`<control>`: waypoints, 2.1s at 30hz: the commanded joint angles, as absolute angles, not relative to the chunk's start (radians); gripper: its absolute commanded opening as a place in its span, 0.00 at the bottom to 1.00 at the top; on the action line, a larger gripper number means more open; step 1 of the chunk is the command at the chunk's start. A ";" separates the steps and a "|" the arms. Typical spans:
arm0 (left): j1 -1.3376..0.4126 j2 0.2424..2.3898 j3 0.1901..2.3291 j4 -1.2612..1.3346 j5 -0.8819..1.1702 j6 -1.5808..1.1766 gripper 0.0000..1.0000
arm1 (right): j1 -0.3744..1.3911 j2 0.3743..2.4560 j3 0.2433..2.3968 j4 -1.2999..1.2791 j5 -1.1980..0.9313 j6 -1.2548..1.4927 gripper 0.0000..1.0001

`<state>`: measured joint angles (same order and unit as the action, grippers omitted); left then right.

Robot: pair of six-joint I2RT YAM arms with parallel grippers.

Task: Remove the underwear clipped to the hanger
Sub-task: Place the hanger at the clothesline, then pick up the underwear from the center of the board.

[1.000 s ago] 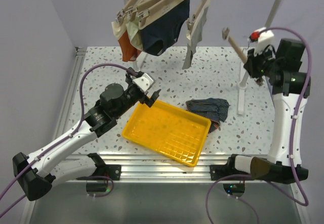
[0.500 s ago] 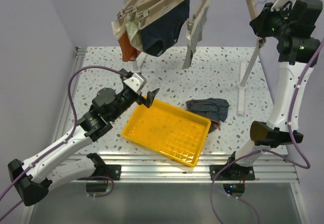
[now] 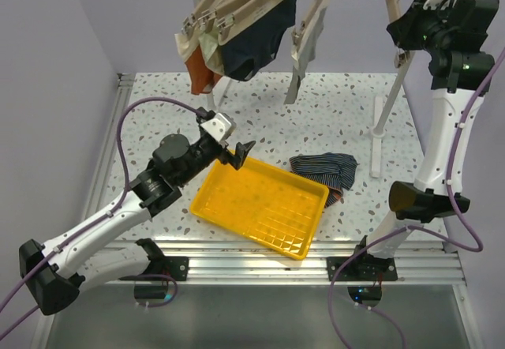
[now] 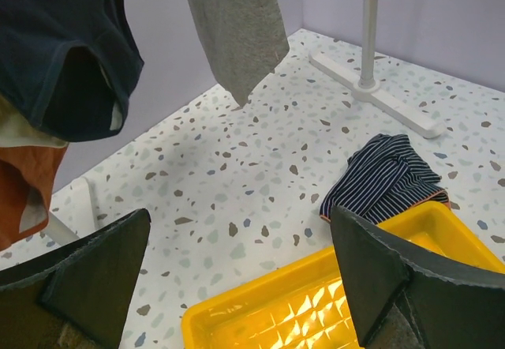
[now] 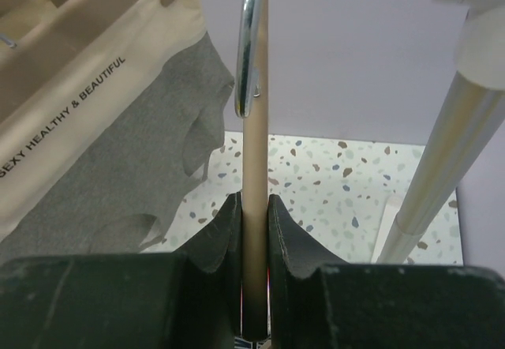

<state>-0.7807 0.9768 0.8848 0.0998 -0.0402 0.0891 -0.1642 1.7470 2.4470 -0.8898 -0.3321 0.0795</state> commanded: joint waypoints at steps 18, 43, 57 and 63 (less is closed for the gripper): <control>-0.776 1.072 0.851 0.244 0.044 -0.005 1.00 | -0.166 1.730 2.350 -0.704 -0.264 0.103 0.00; -0.884 1.465 1.014 0.281 0.235 0.156 1.00 | -0.199 1.269 1.893 -0.450 -0.207 -0.196 0.98; -0.979 1.755 1.209 0.250 0.220 0.160 0.99 | -0.199 1.025 1.585 -0.322 -0.484 -0.344 0.98; -1.040 1.937 1.369 0.199 0.118 0.086 0.94 | -0.199 1.005 1.552 -0.451 -0.594 -0.371 0.97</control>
<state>-1.0107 1.8648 1.2690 0.2115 0.1871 0.1375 -0.1974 1.0241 1.5726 -0.4061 -0.4980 -0.3389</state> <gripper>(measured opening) 0.949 0.976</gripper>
